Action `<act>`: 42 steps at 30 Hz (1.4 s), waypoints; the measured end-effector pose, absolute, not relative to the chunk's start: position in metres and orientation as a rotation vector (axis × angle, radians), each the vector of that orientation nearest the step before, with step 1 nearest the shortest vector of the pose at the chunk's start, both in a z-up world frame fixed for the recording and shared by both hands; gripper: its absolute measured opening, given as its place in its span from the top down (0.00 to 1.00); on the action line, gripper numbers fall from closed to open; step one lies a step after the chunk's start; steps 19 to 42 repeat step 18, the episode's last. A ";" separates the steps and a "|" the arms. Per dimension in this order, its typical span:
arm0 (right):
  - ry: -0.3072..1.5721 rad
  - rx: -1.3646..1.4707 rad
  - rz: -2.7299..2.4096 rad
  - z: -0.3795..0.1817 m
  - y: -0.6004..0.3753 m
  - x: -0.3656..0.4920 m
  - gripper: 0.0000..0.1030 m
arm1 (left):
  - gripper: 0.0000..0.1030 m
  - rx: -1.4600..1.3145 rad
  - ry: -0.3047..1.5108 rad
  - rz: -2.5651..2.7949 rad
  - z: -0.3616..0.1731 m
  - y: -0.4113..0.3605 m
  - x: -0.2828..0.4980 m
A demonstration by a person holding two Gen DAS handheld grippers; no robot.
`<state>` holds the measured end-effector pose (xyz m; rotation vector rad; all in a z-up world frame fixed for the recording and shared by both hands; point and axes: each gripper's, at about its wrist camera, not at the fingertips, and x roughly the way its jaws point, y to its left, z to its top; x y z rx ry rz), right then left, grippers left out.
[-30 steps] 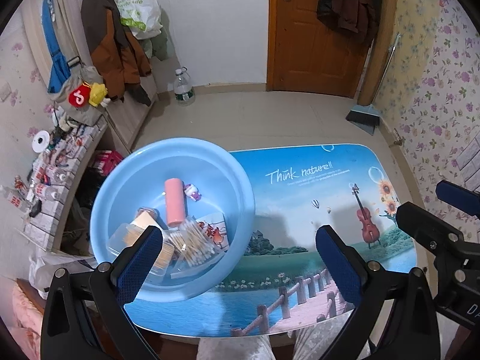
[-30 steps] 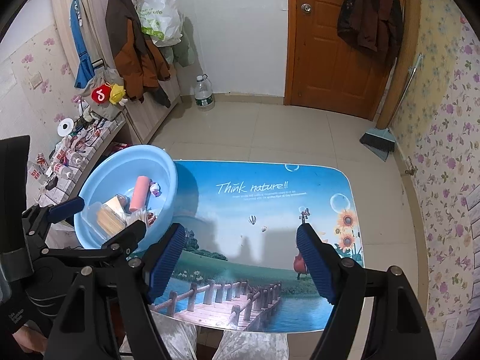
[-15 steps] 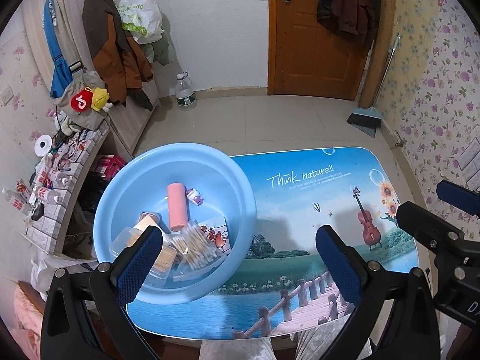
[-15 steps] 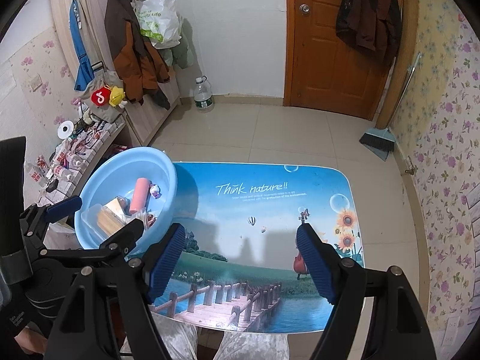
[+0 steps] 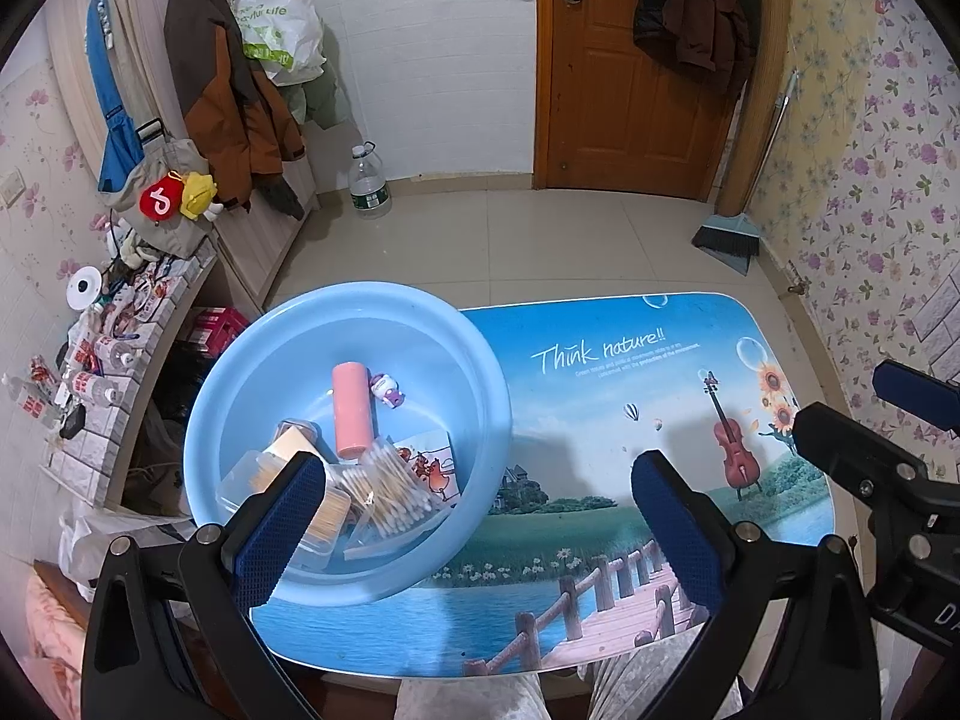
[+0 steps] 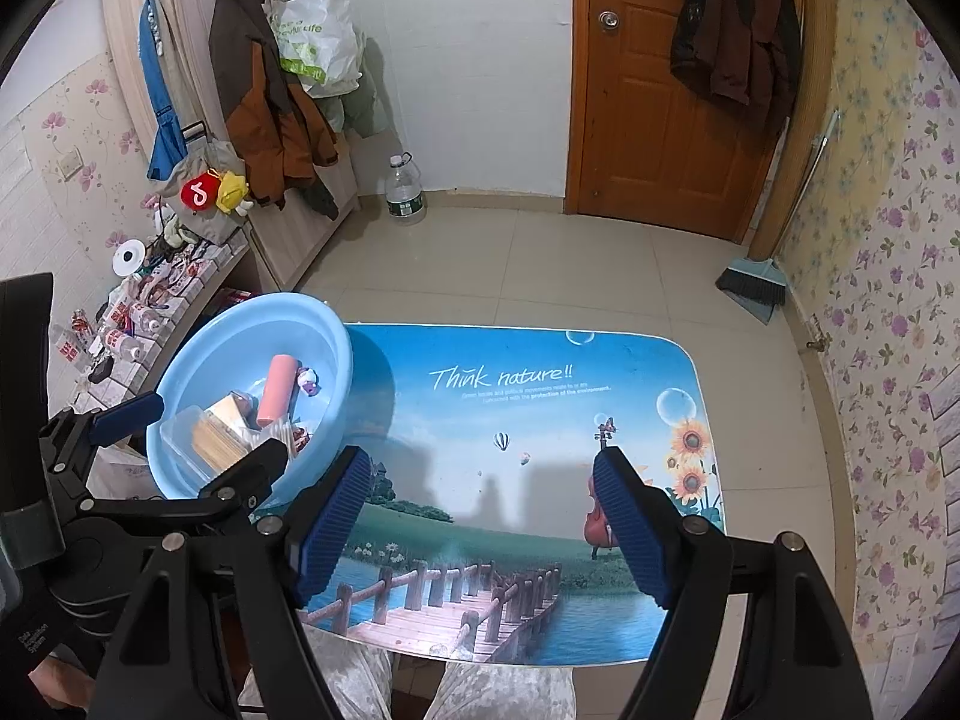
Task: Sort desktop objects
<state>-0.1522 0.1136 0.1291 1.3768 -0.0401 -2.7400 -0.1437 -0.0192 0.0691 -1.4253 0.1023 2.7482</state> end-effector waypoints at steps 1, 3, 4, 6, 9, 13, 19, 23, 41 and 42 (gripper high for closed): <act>-0.041 1.377 -2.739 0.129 0.113 -0.152 0.24 | 0.00 -1.425 0.103 2.749 0.069 -0.019 -0.144; -0.042 1.378 -2.739 0.129 0.113 -0.152 0.24 | 0.00 -1.425 0.104 2.750 0.069 -0.019 -0.144; -0.043 1.378 -2.738 0.129 0.113 -0.152 0.24 | 0.00 -1.423 0.105 2.750 0.070 -0.019 -0.143; -0.041 1.377 -2.740 0.129 0.113 -0.151 0.24 | 0.00 -1.419 0.105 2.752 0.070 -0.019 -0.143; -0.042 1.377 -2.739 0.129 0.113 -0.151 0.24 | 0.00 -1.410 0.110 2.758 0.070 -0.020 -0.141; -0.041 1.377 -2.740 0.129 0.112 -0.152 0.24 | 0.00 -1.393 0.119 2.771 0.070 -0.021 -0.140; -0.040 1.376 -2.740 0.129 0.113 -0.151 0.24 | 0.00 -1.401 0.102 2.763 0.070 -0.022 -0.140; -0.040 1.376 -2.740 0.129 0.113 -0.151 0.24 | 0.00 -1.401 0.102 2.763 0.070 -0.022 -0.140; -0.040 1.376 -2.740 0.129 0.113 -0.151 0.24 | 0.00 -1.401 0.102 2.763 0.070 -0.022 -0.140; -0.040 1.376 -2.740 0.129 0.113 -0.151 0.24 | 0.00 -1.401 0.102 2.763 0.070 -0.022 -0.140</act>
